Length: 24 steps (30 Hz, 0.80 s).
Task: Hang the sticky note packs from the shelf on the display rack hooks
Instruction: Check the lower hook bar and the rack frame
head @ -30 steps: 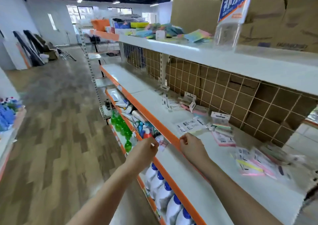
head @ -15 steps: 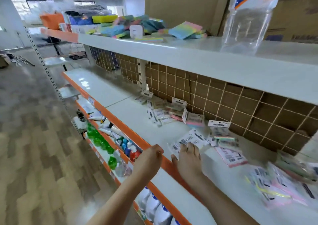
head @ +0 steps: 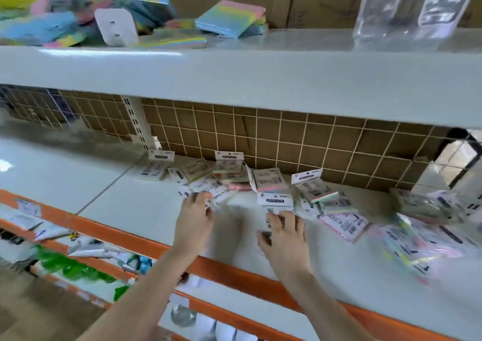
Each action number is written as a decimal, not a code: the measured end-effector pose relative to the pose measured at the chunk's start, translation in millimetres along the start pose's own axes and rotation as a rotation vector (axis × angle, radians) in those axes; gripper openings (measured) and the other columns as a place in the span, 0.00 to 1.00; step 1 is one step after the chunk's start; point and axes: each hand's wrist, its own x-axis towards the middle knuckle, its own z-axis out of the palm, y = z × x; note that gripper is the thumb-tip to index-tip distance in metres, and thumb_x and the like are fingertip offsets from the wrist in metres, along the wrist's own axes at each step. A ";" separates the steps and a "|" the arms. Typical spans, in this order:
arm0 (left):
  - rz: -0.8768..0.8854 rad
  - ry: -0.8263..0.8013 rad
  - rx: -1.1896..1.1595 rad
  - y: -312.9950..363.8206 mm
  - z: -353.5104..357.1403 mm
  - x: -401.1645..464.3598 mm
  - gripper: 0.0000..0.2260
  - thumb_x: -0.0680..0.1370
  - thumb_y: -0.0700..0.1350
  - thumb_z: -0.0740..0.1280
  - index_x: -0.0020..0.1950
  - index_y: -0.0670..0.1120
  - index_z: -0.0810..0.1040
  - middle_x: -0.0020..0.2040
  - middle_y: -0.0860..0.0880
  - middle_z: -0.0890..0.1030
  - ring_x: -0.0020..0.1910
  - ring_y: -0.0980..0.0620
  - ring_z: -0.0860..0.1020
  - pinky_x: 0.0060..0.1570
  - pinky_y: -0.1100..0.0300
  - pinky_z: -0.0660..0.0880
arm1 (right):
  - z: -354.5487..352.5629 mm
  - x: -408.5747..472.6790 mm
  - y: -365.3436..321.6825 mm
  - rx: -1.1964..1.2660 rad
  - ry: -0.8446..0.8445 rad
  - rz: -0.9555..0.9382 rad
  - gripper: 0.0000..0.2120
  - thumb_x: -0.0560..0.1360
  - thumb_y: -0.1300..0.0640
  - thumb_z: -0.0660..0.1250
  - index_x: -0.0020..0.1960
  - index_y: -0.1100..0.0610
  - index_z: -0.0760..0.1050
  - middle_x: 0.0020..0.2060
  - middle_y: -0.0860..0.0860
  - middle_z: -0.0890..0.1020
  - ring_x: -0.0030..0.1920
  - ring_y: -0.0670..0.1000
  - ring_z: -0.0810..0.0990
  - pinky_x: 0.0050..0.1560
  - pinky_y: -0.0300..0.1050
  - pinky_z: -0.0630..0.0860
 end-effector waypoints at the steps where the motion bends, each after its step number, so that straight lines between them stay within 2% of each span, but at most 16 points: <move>1: 0.028 0.013 0.011 -4.8 0.4 9.2 0.14 0.74 0.35 0.66 0.60 0.42 0.75 0.57 0.41 0.76 0.60 0.40 0.71 0.55 0.47 0.71 | 0.7 0.4 0.3 0.001 0.009 0.006 0.20 0.74 0.45 0.66 0.63 0.54 0.74 0.60 0.57 0.72 0.60 0.61 0.70 0.60 0.55 0.73; 5: 0.115 -0.017 0.044 -22.3 13.2 33.5 0.18 0.70 0.37 0.73 0.58 0.35 0.76 0.55 0.36 0.77 0.58 0.35 0.72 0.59 0.46 0.68 | 4.6 1.1 1.9 0.002 0.041 0.021 0.20 0.75 0.45 0.65 0.63 0.53 0.74 0.60 0.55 0.71 0.61 0.60 0.69 0.60 0.54 0.72; 8: 0.106 -0.086 0.057 -33.7 25.3 35.8 0.22 0.73 0.42 0.72 0.64 0.35 0.72 0.63 0.37 0.74 0.65 0.37 0.68 0.65 0.48 0.64 | 7.5 1.1 3.2 0.010 0.041 0.028 0.21 0.76 0.44 0.64 0.66 0.52 0.72 0.63 0.54 0.70 0.63 0.58 0.67 0.62 0.53 0.72; 11: 0.080 -0.073 0.081 -39.0 30.4 35.4 0.25 0.74 0.45 0.71 0.66 0.37 0.71 0.65 0.37 0.73 0.66 0.37 0.68 0.61 0.45 0.67 | 9.2 1.2 4.6 0.019 0.055 0.045 0.22 0.78 0.44 0.62 0.68 0.53 0.70 0.66 0.54 0.68 0.68 0.57 0.63 0.64 0.52 0.70; 13: 0.048 -0.059 0.101 -38.7 28.6 35.4 0.26 0.72 0.48 0.73 0.66 0.39 0.72 0.62 0.38 0.74 0.64 0.37 0.70 0.58 0.43 0.68 | 9.1 1.2 5.7 0.026 0.053 0.073 0.24 0.78 0.43 0.61 0.69 0.54 0.67 0.69 0.53 0.65 0.72 0.56 0.57 0.67 0.52 0.67; 16: 0.091 -0.035 0.167 -38.7 26.8 32.8 0.22 0.72 0.48 0.74 0.62 0.40 0.76 0.56 0.38 0.76 0.60 0.37 0.73 0.55 0.43 0.69 | 7.8 0.9 6.7 0.031 0.022 0.112 0.25 0.79 0.42 0.58 0.71 0.52 0.64 0.72 0.52 0.64 0.74 0.54 0.53 0.70 0.50 0.63; 21: 0.216 0.011 0.216 -37.2 24.5 23.8 0.13 0.69 0.40 0.74 0.52 0.39 0.82 0.48 0.39 0.79 0.50 0.37 0.78 0.48 0.45 0.73 | 4.1 1.9 4.1 -0.001 0.017 0.109 0.24 0.79 0.42 0.55 0.70 0.54 0.67 0.69 0.52 0.69 0.73 0.54 0.60 0.70 0.50 0.64; 24: 0.329 0.087 0.171 -34.6 19.9 15.7 0.08 0.70 0.40 0.75 0.47 0.42 0.83 0.43 0.42 0.81 0.42 0.39 0.80 0.43 0.49 0.75 | -1.0 -0.3 2.2 0.036 0.097 0.100 0.21 0.81 0.46 0.55 0.68 0.56 0.70 0.65 0.53 0.74 0.68 0.55 0.68 0.65 0.50 0.68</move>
